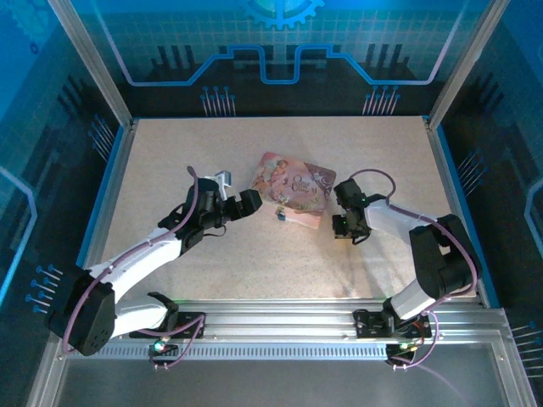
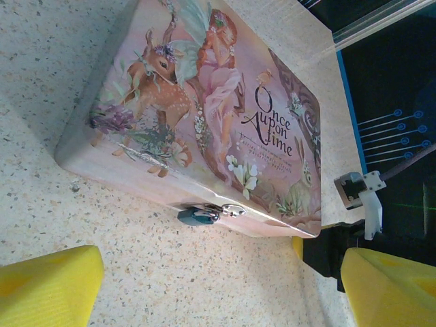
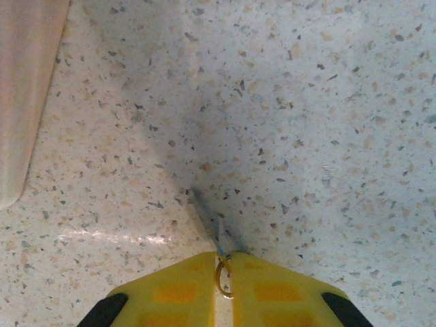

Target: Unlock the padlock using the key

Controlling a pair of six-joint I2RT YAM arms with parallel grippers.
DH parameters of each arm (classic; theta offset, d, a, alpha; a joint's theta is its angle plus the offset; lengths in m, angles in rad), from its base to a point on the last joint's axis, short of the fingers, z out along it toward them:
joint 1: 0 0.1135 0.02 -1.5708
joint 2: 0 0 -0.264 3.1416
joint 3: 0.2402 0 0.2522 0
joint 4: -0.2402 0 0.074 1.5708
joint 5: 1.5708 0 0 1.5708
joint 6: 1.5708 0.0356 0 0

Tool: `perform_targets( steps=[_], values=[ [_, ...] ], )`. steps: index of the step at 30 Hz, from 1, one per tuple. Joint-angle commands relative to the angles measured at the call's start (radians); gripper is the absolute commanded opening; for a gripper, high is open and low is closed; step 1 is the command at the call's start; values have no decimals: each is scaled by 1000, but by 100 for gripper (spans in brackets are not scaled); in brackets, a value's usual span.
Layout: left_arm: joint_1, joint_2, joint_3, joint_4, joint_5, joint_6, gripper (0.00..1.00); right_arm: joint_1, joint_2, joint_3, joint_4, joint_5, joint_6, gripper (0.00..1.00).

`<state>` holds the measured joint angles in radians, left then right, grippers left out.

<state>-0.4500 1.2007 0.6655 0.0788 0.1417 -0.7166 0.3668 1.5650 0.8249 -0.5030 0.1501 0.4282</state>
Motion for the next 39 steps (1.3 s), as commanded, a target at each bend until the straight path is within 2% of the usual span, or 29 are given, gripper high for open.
perform_targets(
  steps=[1,9,16,27,32,39],
  values=[
    [-5,-7,11,-14,-17,-2,92,13,-26,-2,-32,-8,5,11],
    [-6,-17,11,-20,-16,-3,92,13,-54,-7,-32,-9,3,1],
    [-5,-25,22,-10,22,-26,91,14,-163,-40,-7,-25,-9,0],
    [-17,-8,59,60,159,-81,81,22,-471,-158,194,-206,-62,0],
    [-69,18,102,85,186,-90,77,54,-618,-227,327,-291,-82,0],
    [-154,71,164,127,193,-87,71,161,-726,-274,430,-275,-138,0]
  ],
)
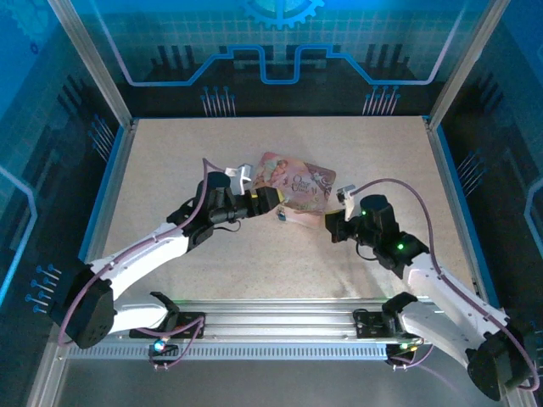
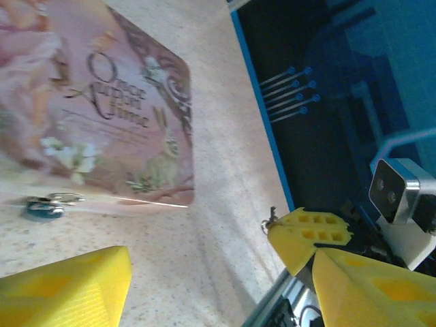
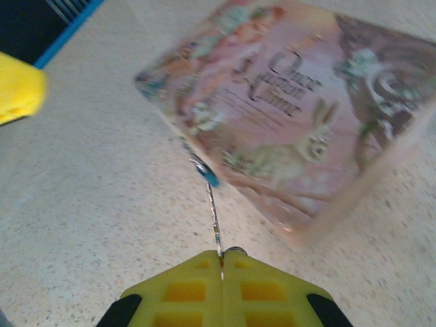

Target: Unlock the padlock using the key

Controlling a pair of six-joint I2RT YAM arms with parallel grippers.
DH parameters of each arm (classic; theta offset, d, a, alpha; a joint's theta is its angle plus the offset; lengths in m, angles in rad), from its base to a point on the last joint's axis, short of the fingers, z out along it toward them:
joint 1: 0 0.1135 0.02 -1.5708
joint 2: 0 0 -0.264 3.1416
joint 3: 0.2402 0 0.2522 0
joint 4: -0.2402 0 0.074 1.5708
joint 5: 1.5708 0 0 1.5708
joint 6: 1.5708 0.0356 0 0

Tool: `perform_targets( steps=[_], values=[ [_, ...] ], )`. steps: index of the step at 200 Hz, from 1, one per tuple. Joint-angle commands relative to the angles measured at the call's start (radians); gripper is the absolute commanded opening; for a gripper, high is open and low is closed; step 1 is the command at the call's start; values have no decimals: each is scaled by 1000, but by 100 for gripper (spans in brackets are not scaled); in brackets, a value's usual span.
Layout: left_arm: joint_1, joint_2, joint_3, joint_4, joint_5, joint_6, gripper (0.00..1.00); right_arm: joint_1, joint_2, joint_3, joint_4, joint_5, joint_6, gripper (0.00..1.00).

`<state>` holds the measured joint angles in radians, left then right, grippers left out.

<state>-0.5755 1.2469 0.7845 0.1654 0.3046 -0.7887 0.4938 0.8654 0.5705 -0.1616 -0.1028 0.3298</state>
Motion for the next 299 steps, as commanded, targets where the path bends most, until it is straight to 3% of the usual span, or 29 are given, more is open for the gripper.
perform_targets(
  steps=[1,46,116,200,238,299],
  values=[
    [-41,34,53,50,30,-16,70,46,-34,-25,108,-31,-39,0],
    [-108,100,105,86,40,-26,65,111,-36,-34,181,-36,-22,0],
    [-160,138,164,-21,-62,-144,61,327,-13,16,90,408,-220,0],
    [-168,184,213,-135,-81,-240,51,536,104,72,154,793,-429,0],
    [-168,187,211,-139,-79,-250,46,566,145,79,200,860,-472,0],
    [-168,192,200,-122,-77,-263,36,574,164,86,218,848,-482,0]
  ],
)
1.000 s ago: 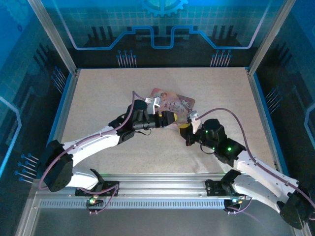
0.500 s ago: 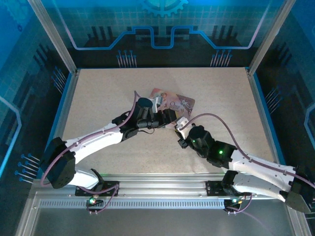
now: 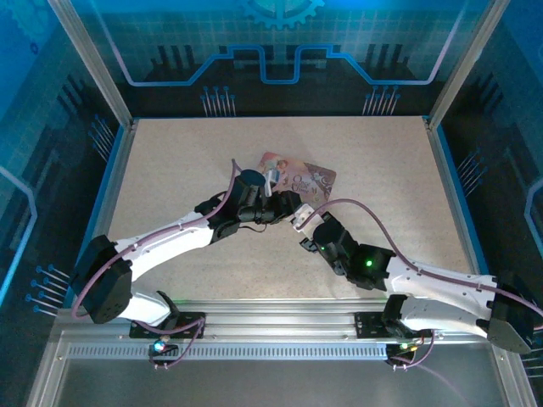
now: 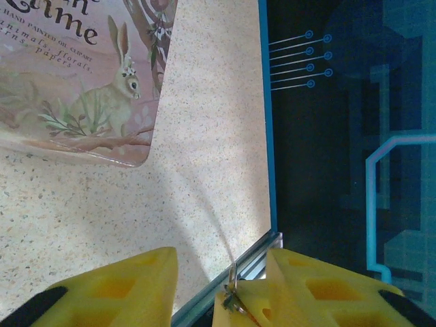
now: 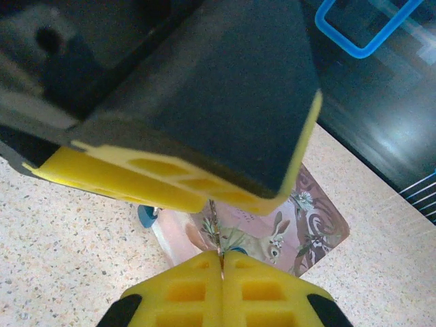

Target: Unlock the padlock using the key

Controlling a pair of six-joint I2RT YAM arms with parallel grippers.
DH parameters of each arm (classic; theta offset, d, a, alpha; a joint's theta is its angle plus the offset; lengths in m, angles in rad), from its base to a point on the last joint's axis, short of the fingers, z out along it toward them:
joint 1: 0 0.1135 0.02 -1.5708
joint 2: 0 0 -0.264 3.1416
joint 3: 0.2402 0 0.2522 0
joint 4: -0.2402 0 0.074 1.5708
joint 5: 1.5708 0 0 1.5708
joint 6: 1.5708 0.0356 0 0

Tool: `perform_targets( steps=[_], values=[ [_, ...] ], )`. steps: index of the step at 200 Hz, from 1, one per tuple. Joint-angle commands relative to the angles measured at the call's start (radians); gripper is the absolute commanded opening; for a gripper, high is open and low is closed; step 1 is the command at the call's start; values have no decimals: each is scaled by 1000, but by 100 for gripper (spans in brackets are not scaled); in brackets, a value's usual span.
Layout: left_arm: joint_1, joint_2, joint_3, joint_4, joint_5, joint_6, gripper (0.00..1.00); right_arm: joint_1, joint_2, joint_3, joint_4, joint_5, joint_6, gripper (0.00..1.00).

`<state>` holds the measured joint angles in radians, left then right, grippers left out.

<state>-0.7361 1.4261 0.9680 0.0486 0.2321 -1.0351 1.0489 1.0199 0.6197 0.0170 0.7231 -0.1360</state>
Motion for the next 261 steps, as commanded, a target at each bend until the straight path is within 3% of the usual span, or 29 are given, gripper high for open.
perform_targets(
  steps=[1,82,109,123,147,179,227,261],
  values=[
    [-8,13,17,-6,-4,-17,36,19,10,37,40,22,-17,0],
    [-8,5,10,-1,-12,-12,11,23,3,28,25,4,-13,2],
    [-7,-7,8,-12,-21,30,1,4,-33,20,-21,-74,21,9],
    [-6,-20,8,-18,-25,80,0,-28,-72,7,-50,-146,62,18],
    [-6,-48,6,-26,-14,203,0,-131,-171,-31,-76,-382,131,39],
    [-1,-107,6,-47,20,393,0,-368,-290,-96,-42,-805,274,59],
    [34,-185,-5,-71,136,571,0,-667,-242,-123,109,-1327,533,66],
    [58,-209,-11,-61,249,636,0,-725,-151,-129,317,-1560,671,71]
  ],
)
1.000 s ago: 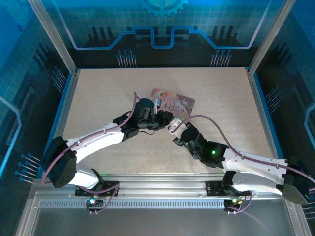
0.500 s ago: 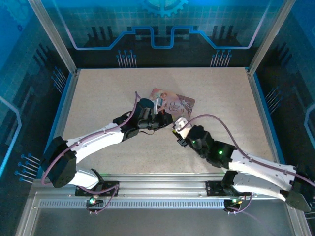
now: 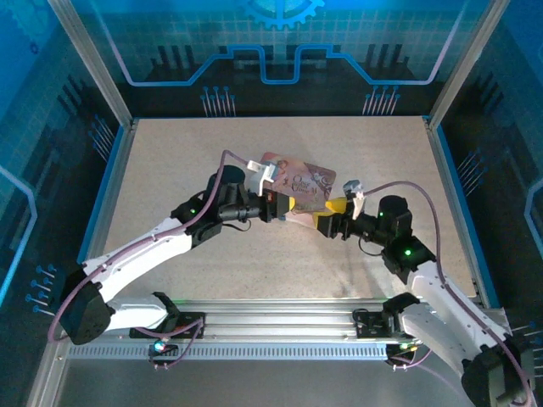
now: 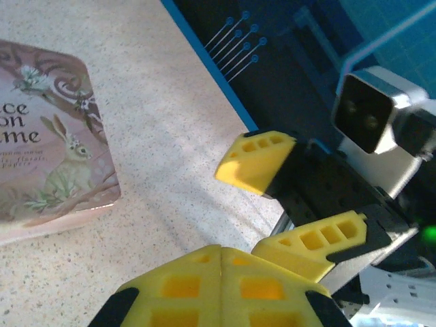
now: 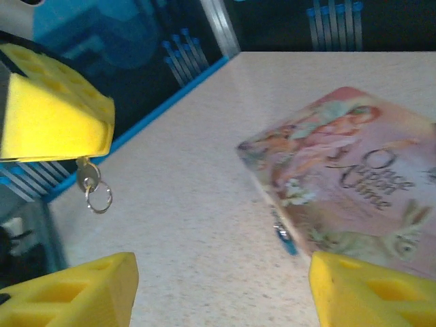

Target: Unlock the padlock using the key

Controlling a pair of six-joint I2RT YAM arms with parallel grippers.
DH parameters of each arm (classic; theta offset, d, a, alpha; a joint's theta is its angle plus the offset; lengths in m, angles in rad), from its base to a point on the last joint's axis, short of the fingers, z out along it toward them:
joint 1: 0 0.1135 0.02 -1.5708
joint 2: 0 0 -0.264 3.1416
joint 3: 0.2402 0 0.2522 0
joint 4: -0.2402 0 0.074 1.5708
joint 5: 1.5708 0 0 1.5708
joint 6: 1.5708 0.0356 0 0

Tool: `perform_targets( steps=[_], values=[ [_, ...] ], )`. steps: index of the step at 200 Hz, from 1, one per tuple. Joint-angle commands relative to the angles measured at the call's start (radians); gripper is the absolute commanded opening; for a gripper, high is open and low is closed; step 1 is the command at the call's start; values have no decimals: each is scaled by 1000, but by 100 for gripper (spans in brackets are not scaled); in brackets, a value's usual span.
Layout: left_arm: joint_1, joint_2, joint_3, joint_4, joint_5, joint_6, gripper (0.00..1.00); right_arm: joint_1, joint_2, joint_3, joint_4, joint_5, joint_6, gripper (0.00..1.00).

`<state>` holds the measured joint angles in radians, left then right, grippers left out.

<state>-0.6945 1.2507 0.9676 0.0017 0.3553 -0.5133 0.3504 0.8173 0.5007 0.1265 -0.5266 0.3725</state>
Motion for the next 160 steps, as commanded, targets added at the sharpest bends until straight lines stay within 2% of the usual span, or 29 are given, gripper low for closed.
perform_targets(
  steps=[1,30,87,160],
  values=[
    [16,-34,-10,-14,129,116,0,-27,55,-9,208,-315,164,71],
    [20,-48,-12,5,172,135,0,-16,126,0,334,-385,238,71],
    [24,-44,-10,34,182,113,0,67,178,53,383,-366,238,67],
    [23,-46,-15,52,191,94,0,115,264,106,421,-340,245,59]
  ],
)
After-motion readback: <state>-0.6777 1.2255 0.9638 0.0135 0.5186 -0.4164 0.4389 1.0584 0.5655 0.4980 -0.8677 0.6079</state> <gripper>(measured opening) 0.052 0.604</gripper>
